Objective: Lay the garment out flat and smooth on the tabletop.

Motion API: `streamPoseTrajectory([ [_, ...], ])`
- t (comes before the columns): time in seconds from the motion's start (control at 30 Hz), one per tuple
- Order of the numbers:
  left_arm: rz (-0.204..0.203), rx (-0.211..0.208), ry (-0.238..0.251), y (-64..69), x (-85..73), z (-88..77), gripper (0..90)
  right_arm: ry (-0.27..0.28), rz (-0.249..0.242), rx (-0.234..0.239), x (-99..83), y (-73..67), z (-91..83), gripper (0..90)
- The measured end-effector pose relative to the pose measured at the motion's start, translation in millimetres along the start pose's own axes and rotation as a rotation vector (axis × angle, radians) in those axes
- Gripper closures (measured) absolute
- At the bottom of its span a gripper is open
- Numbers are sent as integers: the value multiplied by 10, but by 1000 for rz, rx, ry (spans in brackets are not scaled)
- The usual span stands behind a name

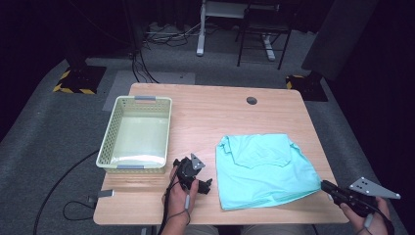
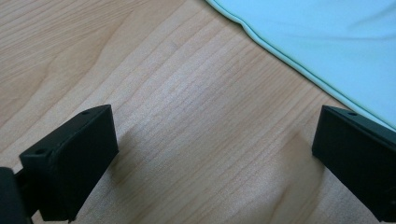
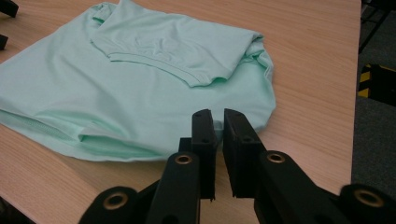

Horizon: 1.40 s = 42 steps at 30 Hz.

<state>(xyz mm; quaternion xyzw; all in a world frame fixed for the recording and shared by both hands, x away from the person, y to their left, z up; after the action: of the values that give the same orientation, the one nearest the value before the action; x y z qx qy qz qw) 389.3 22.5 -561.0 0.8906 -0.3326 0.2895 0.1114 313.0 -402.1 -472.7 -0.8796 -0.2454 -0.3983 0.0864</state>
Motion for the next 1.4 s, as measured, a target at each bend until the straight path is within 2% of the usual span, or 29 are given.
streamPoseTrajectory([
  [0.03,0,0,0,0,0,0,1,2,8,1,-15,9,-16,793],
  [0.07,0,0,0,0,0,0,1,-3,18,-2,-32,21,-29,721],
  [0.1,0,0,0,0,0,0,1,-9,26,-12,-42,34,-43,654],
  [0.13,0,0,0,1,0,0,1,7,26,-34,-30,51,-66,585],
  [0.17,0,0,0,1,0,0,1,30,13,-63,7,66,-100,553],
  [0.2,0,0,0,0,0,0,1,32,8,-60,25,58,-103,543],
  [0.4,0,0,0,0,0,0,1,28,-13,-33,99,6,4,520],
  [0.57,0,0,0,0,0,0,1,10,-44,4,192,-105,201,499],
  [0.63,0,0,0,1,0,0,1,3,-64,26,272,-191,320,485],
  [0.67,0,0,0,0,0,0,1,3,-64,26,272,-191,320,485],
  [0.93,0,0,0,0,0,0,1,-27,-111,79,487,-380,639,457],
  [1.13,1,0,1,1,8,5,1,-80,-110,95,521,-368,888,442],
  [1.17,1,0,1,1,8,5,0,-80,-110,95,521,-368,888,442],
  [1.27,9,-1,1,0,24,14,0,-118,-116,110,477,-363,1070,441],
  [1.4,-16,6,-1,16,37,25,0,-153,-117,107,420,-325,1238,432],
])
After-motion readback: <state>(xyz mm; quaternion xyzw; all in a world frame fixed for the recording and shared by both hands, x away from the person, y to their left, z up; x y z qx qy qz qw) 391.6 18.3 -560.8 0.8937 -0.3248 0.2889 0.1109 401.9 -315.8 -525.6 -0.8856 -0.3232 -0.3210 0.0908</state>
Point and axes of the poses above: each handheld gripper's, and its own axes: z roughly forward along the jaws, x roughly out of its top, y roughly to its right, the point moved 7 cm from there along z, roughly forward along the jaws, and after that the axes turned 7 degrees about -y, right-handed, at the moved point
